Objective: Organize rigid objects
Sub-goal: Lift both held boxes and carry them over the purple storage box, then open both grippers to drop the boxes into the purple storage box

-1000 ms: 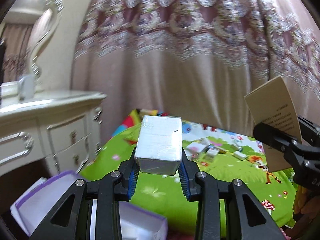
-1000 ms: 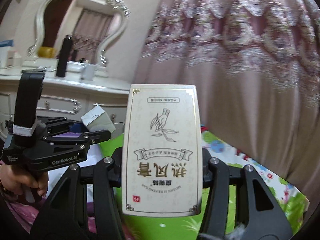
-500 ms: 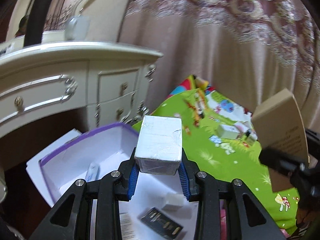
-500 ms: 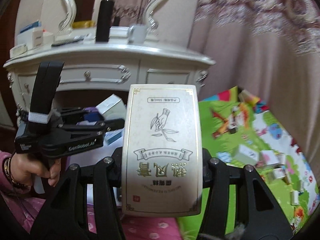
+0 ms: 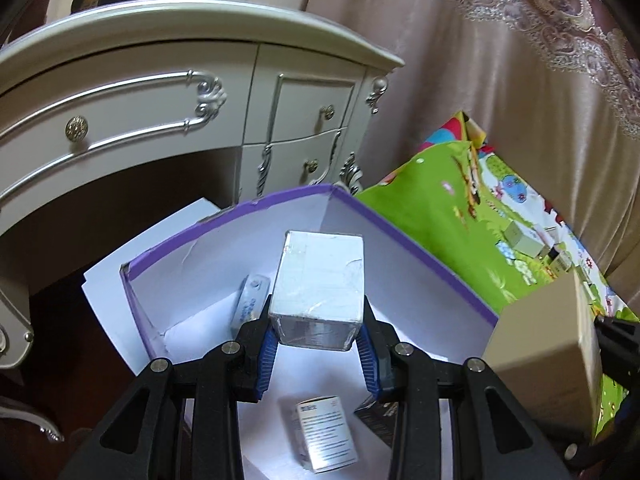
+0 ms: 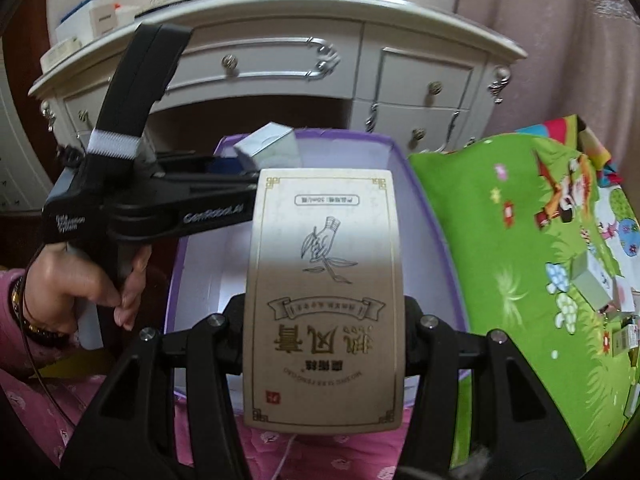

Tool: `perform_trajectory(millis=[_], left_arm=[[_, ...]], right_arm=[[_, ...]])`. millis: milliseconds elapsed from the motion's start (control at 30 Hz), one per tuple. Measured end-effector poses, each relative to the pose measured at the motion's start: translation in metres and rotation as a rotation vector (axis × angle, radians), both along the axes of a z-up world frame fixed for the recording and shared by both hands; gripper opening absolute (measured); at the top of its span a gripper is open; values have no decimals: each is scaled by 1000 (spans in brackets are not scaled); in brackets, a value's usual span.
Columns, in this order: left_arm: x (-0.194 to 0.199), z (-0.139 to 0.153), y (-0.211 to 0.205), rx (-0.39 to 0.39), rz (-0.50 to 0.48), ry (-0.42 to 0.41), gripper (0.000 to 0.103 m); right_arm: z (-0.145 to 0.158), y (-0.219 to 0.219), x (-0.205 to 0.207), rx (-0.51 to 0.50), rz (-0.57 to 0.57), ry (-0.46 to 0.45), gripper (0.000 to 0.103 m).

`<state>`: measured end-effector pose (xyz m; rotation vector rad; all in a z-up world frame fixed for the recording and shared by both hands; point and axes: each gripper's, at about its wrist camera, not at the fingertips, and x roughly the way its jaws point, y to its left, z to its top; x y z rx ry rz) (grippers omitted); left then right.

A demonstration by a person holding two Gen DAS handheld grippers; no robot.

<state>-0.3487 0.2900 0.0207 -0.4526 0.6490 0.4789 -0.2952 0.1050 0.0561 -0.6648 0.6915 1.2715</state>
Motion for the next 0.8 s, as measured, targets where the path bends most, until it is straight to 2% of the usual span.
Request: perform_trajectory(millis=[100, 167, 233, 267, 333, 467, 633, 733, 800], left_arm=[[1, -6, 5, -21, 9, 17, 38], [1, -8, 9, -39, 30, 32, 48], [-1, -10, 15, -65, 77, 53, 89], [-3, -11, 17, -76, 99, 55, 93], [-7, -10, 21, -95, 137, 47, 95], [-8, -8, 22, -103, 137, 44, 95], [6, 1, 6, -81, 96, 48, 94], [27, 15, -21, -53, -13, 23, 95], [55, 23, -51, -20, -133, 36, 95]], right_arm=[[-9, 6, -5, -26, 19, 23, 56], [-16, 9, -9, -46, 45, 46, 56], [-19, 8, -13, -50, 61, 53, 57], [-19, 7, -13, -47, 59, 54, 62], [-17, 4, -11, -34, 49, 71, 69], [-6, -15, 6, 13, -24, 89, 71], [3, -56, 54, 66, -211, 92, 81], [3, -97, 90, 73, -375, 112, 83], [0, -127, 114, 83, -494, 124, 84]])
